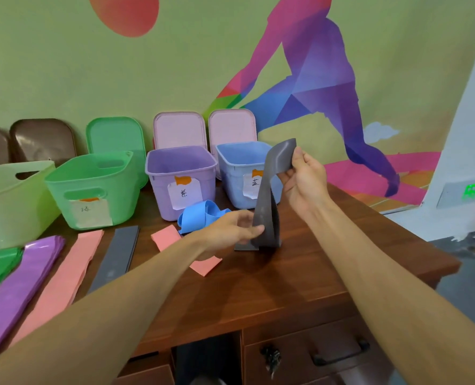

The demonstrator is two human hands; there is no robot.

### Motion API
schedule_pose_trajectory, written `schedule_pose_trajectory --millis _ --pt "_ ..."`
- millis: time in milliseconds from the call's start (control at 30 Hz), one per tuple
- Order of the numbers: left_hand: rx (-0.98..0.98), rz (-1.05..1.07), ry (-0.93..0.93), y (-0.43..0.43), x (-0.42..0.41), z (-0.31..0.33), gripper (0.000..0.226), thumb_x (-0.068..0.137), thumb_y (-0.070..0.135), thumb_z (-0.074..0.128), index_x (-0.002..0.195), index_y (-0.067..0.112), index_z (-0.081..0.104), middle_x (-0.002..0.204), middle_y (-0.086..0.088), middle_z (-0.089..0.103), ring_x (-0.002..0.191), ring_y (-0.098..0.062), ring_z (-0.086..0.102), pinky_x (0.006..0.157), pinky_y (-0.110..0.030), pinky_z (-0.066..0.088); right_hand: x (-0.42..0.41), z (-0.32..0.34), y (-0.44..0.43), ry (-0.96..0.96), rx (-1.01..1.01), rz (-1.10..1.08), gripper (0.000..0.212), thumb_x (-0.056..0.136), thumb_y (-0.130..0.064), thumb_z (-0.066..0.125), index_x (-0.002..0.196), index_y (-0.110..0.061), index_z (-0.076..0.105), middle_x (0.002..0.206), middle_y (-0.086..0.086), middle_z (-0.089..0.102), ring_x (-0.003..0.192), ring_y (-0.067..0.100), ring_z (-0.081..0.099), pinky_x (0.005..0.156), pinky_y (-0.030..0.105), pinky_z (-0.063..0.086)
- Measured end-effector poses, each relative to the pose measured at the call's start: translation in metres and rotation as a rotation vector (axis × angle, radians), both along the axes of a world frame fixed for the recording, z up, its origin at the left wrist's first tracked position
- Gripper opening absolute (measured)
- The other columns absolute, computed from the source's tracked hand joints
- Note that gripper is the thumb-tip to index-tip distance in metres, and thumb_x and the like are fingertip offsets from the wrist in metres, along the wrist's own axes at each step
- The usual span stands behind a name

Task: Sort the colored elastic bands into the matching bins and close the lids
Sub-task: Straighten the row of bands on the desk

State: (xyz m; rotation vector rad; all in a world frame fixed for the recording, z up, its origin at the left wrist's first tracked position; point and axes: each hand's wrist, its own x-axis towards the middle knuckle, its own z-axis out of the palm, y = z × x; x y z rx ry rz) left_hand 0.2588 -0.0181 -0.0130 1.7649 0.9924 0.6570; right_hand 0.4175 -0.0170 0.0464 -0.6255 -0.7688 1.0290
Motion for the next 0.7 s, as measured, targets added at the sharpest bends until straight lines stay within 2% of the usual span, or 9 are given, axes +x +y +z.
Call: schedule_pose_trajectory --millis 100,167,300,400,467,533,633,700 --pt "0.032 -0.028 0.032 -0.007 0.000 0.001 0.025 0.092 0.017 0.059 0.117 0.016 0.061 0.107 0.005 0.069 0.097 -0.005 0.064 0.084 -0.015 0.051 0.000 -0.002 0.003 0.059 -0.002 -0.006 0.028 0.102 -0.017 0.039 0.090 -0.005 0.062 0.087 0.008 0.067 0.074 0.015 0.067 0.067 0.026 0.058" --pt "0.073 0.015 0.025 -0.009 -0.002 0.005 0.027 0.092 0.021 0.060 0.119 0.016 0.062 0.111 0.003 0.069 0.101 -0.008 0.064 0.088 -0.020 0.051 0.001 -0.004 0.006 0.154 0.007 -0.018 0.027 0.101 -0.015 0.042 0.090 -0.005 0.063 0.083 0.005 0.070 0.071 0.014 0.069 0.064 0.025 0.058" --pt "0.076 0.117 -0.019 -0.010 -0.017 0.018 0.020 0.093 0.023 0.059 0.112 0.018 0.062 0.105 0.005 0.069 0.098 -0.010 0.064 0.086 -0.024 0.050 -0.001 -0.012 0.013 0.369 0.035 0.015 0.023 0.099 -0.011 0.046 0.087 0.000 0.062 0.079 0.009 0.072 0.071 0.017 0.072 0.067 0.025 0.059" --pt "0.058 0.194 0.090 -0.007 -0.036 0.026 0.013 0.093 0.027 0.057 0.103 0.021 0.061 0.107 -0.001 0.067 0.103 -0.018 0.062 0.093 -0.036 0.049 -0.012 -0.020 0.014 0.372 0.008 0.029 0.018 0.097 -0.006 0.050 0.088 0.003 0.062 0.080 0.010 0.071 0.071 0.017 0.072 0.067 0.024 0.059" --pt "0.053 0.223 0.201 -0.009 -0.051 0.030 0.008 0.093 0.025 0.057 0.099 0.020 0.059 0.107 -0.006 0.067 0.100 -0.022 0.064 0.095 -0.041 0.049 -0.019 -0.021 0.014 0.292 -0.025 0.013 0.014 0.095 -0.005 0.053 0.086 -0.001 0.062 0.077 0.007 0.070 0.070 0.016 0.070 0.064 0.024 0.058" --pt "0.077 0.225 0.342 -0.013 -0.066 0.033 0.011 0.094 0.022 0.056 0.103 0.016 0.057 0.108 -0.008 0.066 0.098 -0.022 0.064 0.095 -0.041 0.050 -0.023 -0.023 0.015 0.135 -0.082 -0.027 0.010 0.093 -0.006 0.056 0.085 -0.007 0.062 0.082 0.006 0.067 0.071 0.017 0.067 0.065 0.025 0.059" --pt "0.141 0.233 0.560 -0.024 -0.085 0.037 0.021 0.094 0.023 0.053 0.112 0.012 0.054 0.112 -0.009 0.063 0.103 -0.024 0.060 0.095 -0.040 0.048 -0.025 -0.035 0.019 -0.234 -0.149 -0.178 0.006 0.091 -0.009 0.061 0.091 -0.012 0.066 0.085 0.001 0.065 0.072 0.012 0.063 0.065 0.027 0.056" --pt "0.137 0.230 0.668 -0.032 -0.093 0.035 0.025 0.095 0.025 0.050 0.115 0.010 0.051 0.107 -0.007 0.059 0.098 -0.021 0.056 0.089 -0.035 0.044 -0.022 -0.046 0.024 -0.486 -0.144 -0.314 0.008 0.090 -0.010 0.063 0.090 -0.017 0.067 0.083 -0.002 0.065 0.077 0.013 0.060 0.072 0.031 0.053"
